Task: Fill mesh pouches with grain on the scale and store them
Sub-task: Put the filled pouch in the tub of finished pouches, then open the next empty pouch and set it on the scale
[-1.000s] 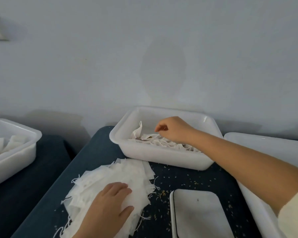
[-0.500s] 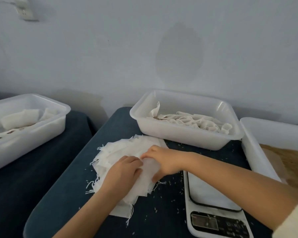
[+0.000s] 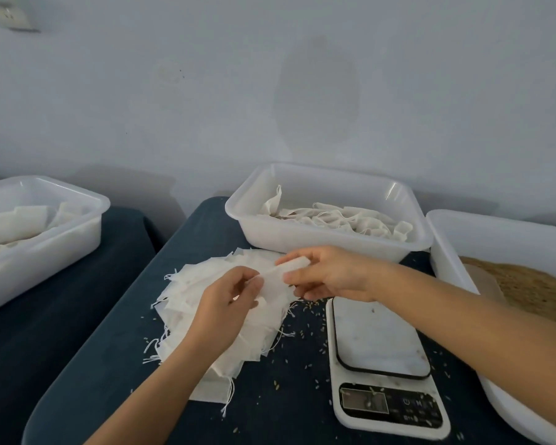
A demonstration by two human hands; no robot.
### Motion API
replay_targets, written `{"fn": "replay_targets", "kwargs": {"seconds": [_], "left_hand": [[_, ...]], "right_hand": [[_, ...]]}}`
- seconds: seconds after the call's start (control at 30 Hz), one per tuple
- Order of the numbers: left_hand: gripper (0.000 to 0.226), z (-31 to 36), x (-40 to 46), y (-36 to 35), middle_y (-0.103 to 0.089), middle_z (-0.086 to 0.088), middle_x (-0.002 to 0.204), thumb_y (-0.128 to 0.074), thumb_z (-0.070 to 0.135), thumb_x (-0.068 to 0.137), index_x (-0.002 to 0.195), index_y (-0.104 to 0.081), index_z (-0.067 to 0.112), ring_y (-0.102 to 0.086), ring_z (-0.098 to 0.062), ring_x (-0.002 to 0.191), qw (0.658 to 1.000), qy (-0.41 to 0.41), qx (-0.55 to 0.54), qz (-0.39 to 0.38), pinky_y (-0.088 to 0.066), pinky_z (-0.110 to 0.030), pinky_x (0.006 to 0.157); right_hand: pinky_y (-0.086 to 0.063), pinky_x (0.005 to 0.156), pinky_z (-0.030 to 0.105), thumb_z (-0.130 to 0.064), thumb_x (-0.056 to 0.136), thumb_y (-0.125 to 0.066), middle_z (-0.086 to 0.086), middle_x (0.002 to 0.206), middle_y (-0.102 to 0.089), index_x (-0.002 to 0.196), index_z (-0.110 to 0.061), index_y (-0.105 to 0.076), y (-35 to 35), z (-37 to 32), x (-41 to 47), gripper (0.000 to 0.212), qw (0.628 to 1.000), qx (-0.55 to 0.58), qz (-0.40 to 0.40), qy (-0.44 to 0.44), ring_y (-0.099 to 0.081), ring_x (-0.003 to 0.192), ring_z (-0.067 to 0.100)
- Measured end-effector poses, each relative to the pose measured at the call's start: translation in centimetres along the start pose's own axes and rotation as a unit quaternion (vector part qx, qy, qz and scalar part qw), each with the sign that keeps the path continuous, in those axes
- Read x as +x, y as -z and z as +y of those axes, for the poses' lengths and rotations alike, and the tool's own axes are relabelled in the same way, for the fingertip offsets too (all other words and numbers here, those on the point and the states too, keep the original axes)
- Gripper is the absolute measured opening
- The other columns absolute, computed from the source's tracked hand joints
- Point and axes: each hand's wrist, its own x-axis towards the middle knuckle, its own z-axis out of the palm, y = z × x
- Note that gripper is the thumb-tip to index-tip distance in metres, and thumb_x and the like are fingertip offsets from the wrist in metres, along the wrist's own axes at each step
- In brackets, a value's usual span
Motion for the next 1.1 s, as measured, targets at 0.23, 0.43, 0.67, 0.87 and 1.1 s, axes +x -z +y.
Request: {"fn": "replay_targets", "kwargs": {"seconds": [0.23, 0.43, 0.67, 0.87, 1.1], "left_hand": [[0.013, 3.6, -0.6, -3.3, -0.068, 0.008, 0.074, -0.055, 0.016, 0.093, 0.088, -0.066, 0.013, -0.065, -0.008, 0.067, 0.988, 0.049, -0.131, -0.066, -0.054, -0.019, 0.057], [0.03, 5.1, -0.8, -6.5, -0.069, 0.009, 0.077, -0.055, 0.05, 0.085, 0.09, -0.069, 0.023, -0.064, -0.004, 0.068, 0.972, 0.064, -0.186, -0.129, -0.052, -0.019, 0.059], [0.023, 4.7, -1.6, -8.6, -0.062, 0.007, 0.072, -0.074, 0.033, 0.067, 0.082, -0.07, 0.017, -0.05, -0.004, 0.063, 0.935, 0.126, -0.244, -0.224, -0.043, -0.017, 0.058], [0.015, 6.1, -1.1, -9.6, -0.06, 0.004, 0.066, -0.074, 0.026, 0.066, 0.056, -0.063, 0.024, -0.055, -0.004, 0.061, 0.896, 0.18, -0.359, -0.189, -0.042, -0.015, 0.05], [0.04, 8.0, -0.5, -11.1, -0.049, 0.009, 0.053, -0.065, 0.021, 0.086, 0.047, -0.059, 0.024, -0.039, -0.004, 0.05, 0.95, 0.097, -0.232, -0.184, -0.032, -0.018, 0.052]], "right_hand": [[-0.051, 0.06, 0.016, -0.016, 0.08, -0.075, -0.018, 0.103, -0.058, 0.105, -0.043, -0.06, 2.8, -0.1, -6.5, 0.04, 0.949, -0.228, 0.14, 0.166, -0.055, 0.061, 0.0], [-0.043, 0.054, 0.01, -0.023, 0.087, -0.068, -0.017, 0.061, -0.063, 0.078, -0.031, -0.068, 5.0, 1.1, -8.6, 0.012, 0.926, -0.253, 0.203, 0.195, -0.054, 0.053, -0.002], [-0.047, 0.05, 0.014, -0.017, 0.089, -0.066, -0.006, 0.06, -0.065, 0.082, -0.013, -0.068, 7.5, 2.0, -10.3, 0.008, 0.957, 0.007, 0.277, 0.087, -0.06, 0.053, 0.002], [-0.048, 0.057, 0.019, -0.025, 0.088, -0.066, -0.005, 0.099, -0.061, 0.103, -0.023, -0.057, 7.9, 3.1, -11.4, 0.018, 0.93, -0.164, 0.328, 0.024, -0.064, 0.064, 0.005], [-0.043, 0.061, 0.006, -0.057, 0.066, -0.074, -0.02, 0.088, -0.065, 0.092, -0.038, -0.057, 4.7, 1.7, -12.7, 0.037, 0.93, -0.29, 0.202, 0.104, -0.06, 0.075, -0.008]]}}
